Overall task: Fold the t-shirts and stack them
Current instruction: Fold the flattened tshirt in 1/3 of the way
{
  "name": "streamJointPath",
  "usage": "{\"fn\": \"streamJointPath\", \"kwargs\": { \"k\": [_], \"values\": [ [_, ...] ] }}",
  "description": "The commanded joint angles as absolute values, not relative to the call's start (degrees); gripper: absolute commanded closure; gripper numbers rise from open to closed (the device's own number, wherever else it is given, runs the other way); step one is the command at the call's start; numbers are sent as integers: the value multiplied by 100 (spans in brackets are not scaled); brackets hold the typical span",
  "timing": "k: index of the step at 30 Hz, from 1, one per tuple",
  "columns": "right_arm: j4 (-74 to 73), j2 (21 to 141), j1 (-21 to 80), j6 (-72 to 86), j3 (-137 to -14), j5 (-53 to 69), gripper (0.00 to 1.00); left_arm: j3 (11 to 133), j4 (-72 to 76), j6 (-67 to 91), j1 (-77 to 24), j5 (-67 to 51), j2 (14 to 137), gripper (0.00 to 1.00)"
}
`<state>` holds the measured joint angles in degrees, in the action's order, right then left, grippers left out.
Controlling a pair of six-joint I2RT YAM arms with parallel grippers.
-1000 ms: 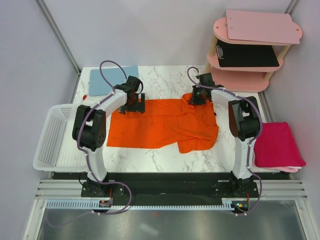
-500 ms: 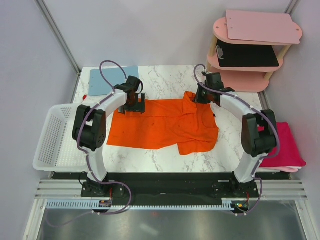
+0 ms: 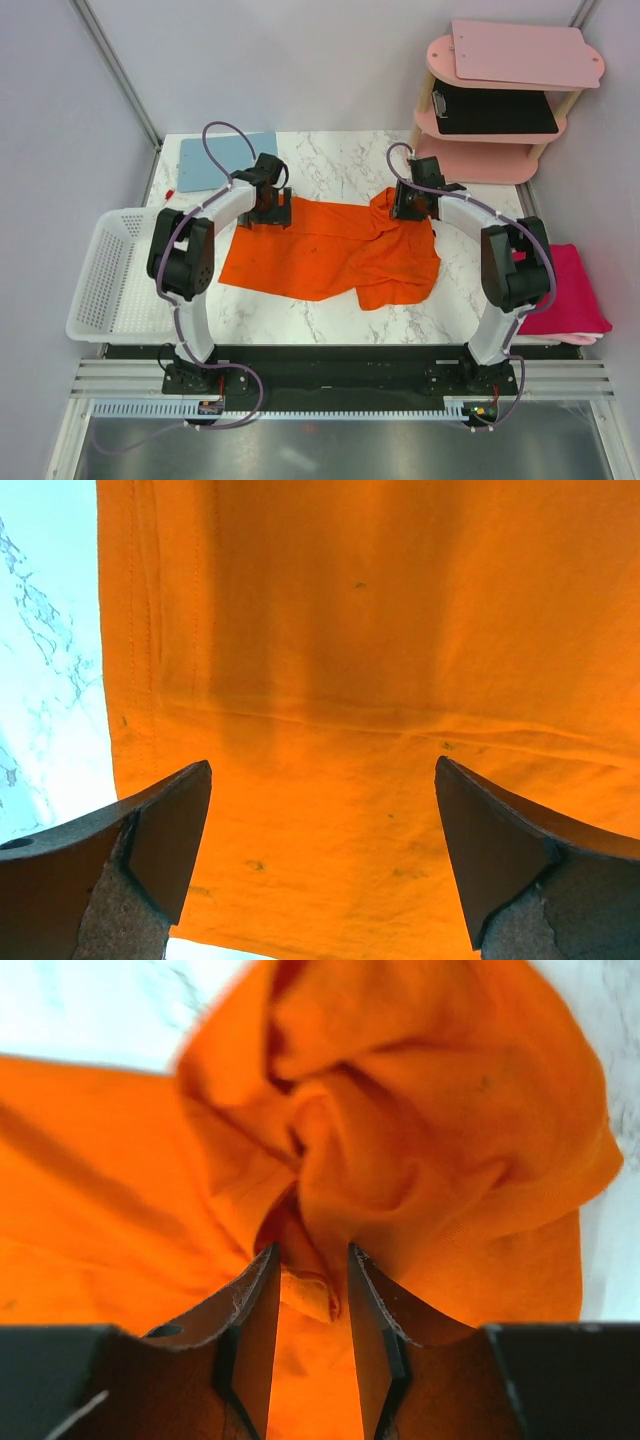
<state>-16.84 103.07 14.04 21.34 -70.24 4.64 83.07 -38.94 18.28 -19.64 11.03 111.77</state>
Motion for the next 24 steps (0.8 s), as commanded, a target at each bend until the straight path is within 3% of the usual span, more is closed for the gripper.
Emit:
{"fn": "streamJointPath", "kwargs": {
  "k": [1, 2, 3, 4, 5, 16, 24],
  "values": [
    [-1784, 10503, 1406, 2066, -7119, -279, 60, 8533, -3779, 1951, -1978, 1415, 11442, 2],
    [-1810, 10503, 1406, 2048, -7110, -368, 62, 8578, -3788, 1951, -1978, 1415, 11478, 16],
    [-1837, 10494, 1406, 2013, -7102, -447, 67, 8622, -3779, 1951, -1978, 1432, 11522, 43],
    [-1854, 10451, 1398, 1969, -7084, -648, 89, 8718, -3788, 1960, -1969, 1476, 11566, 76],
    [-1872, 10433, 1397, 1960, -7058, -746, 99, 8762, -3797, 1977, -1969, 1564, 11680, 98],
    [-2223, 11283, 1380, 1942, -7628, -1670, 100, 10000, -4578, 2083, -1556, 1652, 12928, 98],
    [-2671, 12119, 1266, 1907, -8489, -2100, 100, 10020, -4957, 2373, -1108, 1837, 12999, 98]
  ]
}}
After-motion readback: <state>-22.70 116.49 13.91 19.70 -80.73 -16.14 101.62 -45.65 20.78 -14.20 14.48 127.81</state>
